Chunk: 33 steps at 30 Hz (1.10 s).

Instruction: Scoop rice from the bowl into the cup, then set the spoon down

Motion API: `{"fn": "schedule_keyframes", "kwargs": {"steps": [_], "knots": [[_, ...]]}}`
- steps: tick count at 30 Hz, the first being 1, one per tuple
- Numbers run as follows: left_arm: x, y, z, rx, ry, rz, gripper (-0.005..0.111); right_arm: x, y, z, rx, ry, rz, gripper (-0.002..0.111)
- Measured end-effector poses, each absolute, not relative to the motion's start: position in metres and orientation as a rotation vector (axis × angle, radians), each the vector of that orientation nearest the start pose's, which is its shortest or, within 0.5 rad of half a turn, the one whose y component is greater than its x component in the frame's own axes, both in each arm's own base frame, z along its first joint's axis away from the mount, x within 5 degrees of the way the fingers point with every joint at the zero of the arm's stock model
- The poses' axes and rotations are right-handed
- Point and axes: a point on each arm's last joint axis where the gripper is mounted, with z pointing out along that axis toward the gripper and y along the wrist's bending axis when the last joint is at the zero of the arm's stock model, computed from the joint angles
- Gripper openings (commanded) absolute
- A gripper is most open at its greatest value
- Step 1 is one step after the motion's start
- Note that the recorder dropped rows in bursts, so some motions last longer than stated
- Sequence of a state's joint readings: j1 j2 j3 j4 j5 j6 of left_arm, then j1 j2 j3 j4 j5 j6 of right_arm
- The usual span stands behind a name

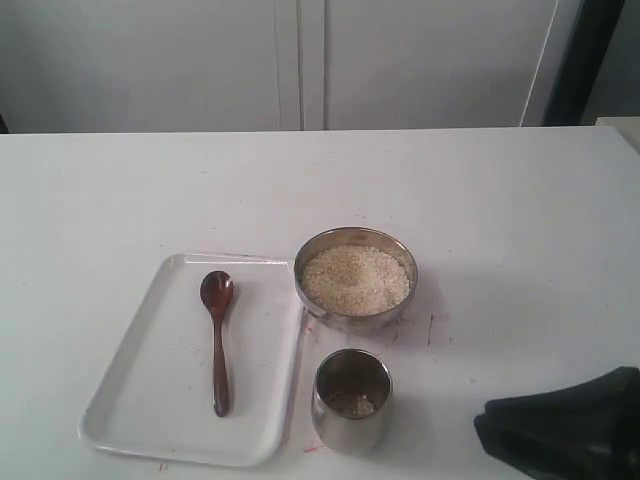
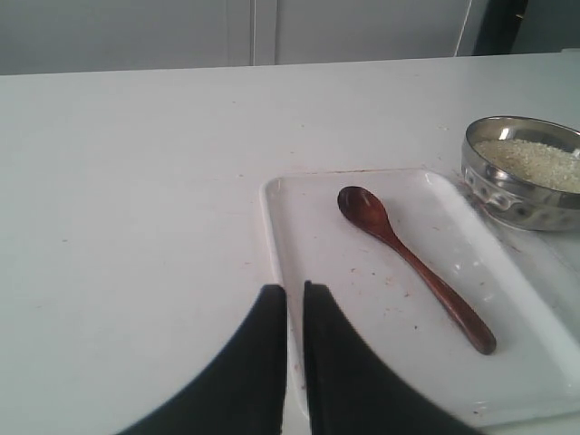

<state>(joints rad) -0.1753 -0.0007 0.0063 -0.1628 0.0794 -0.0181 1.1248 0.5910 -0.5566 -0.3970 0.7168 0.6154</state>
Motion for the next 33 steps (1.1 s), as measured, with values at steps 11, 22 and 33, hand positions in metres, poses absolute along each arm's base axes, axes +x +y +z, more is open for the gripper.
{"fn": "schedule_keyframes", "kwargs": {"steps": [11, 22, 33], "knots": [[0.056, -0.011, 0.204, 0.006, 1.575, -0.290, 0.014, 0.081, 0.058, 0.259, -0.274, 1.997, 0.616, 0.007], [0.056, -0.011, 0.204, 0.006, 1.575, -0.290, 0.014, 0.066, 0.018, 0.236, 0.158, 1.777, 0.528, 0.007], [0.056, -0.011, 0.204, 0.006, 1.575, -0.290, 0.014, 0.060, 0.002, 0.219, 0.314, 1.604, 0.376, 0.007]]}}
